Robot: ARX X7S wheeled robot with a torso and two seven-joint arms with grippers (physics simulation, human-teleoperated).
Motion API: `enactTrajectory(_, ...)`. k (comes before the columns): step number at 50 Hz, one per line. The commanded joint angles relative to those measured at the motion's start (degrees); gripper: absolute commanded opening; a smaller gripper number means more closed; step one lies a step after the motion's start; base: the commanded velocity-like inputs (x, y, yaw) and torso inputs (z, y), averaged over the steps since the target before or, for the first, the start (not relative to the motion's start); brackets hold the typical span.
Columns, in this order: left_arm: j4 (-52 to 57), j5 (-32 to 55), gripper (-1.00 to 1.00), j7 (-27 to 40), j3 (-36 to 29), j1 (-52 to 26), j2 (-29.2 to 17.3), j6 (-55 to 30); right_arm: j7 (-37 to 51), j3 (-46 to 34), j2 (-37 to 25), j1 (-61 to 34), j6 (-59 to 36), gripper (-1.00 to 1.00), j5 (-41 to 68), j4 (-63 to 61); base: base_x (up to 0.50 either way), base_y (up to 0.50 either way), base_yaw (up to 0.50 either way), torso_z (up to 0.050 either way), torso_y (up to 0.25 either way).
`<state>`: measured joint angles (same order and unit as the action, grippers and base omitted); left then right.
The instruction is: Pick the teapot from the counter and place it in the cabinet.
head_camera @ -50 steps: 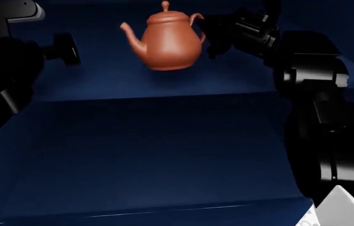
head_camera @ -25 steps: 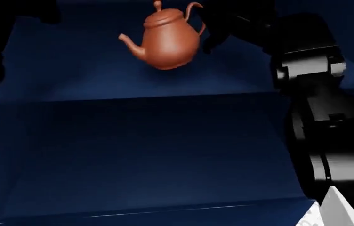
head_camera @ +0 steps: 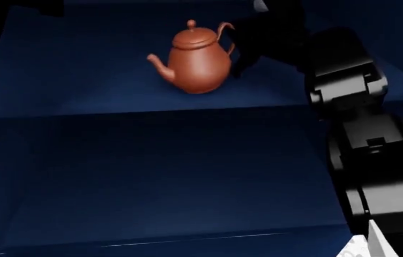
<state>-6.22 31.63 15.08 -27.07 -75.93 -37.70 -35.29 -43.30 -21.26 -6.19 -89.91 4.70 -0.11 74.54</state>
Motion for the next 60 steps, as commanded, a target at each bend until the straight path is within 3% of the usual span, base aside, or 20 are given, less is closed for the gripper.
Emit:
enactTrajectory(1,-0.11,-0.15,1.00,-0.21,-0.18,-0.16,0.16,0.17,-0.42,-3.12,0.21,1.34,-2.76,-1.00,0.23,0.46,0.00,0.00,0.00,0.000,0.000)
enactTrajectory(2,0.03,-0.08,1.00,-0.17,-0.14,-0.11,0.11,0.10,-0.50,-3.01,0.20,1.37,-3.26,-1.00,0.27,0.46,0.00,0.00,0.00,0.000,0.000)
enactTrajectory(3,0.23,-0.01,1.00,-0.12,-0.10,-0.04,0.04,0.00,-0.54,-2.91,0.19,1.42,-3.67,1.00,0.30,0.46,0.00,0.00,0.00,0.000,0.000)
enactTrajectory(32,-0.73,0.59,1.00,-0.83,-0.19,-0.08,0.59,-0.36,-0.46,0.63,-1.19,0.68,-6.40,1.00,0.34,0.46,0.00,0.00,0.00,0.000,0.000)
enactTrajectory(52,-2.22,0.46,1.00,-1.87,-0.73,-0.62,1.28,-0.09,-5.90,2.88,-3.50,-0.01,-1.51,1.00,0.55,0.45,0.00,0.00,0.00,0.000,0.000)
enactTrajectory(60,1.06,1.72,1.00,-2.91,-1.80,-0.54,-0.79,-4.19,-7.11,4.23,-4.43,-0.72,-0.90,1.00,0.76,0.45,0.00,0.00,0.00,0.000,0.000)
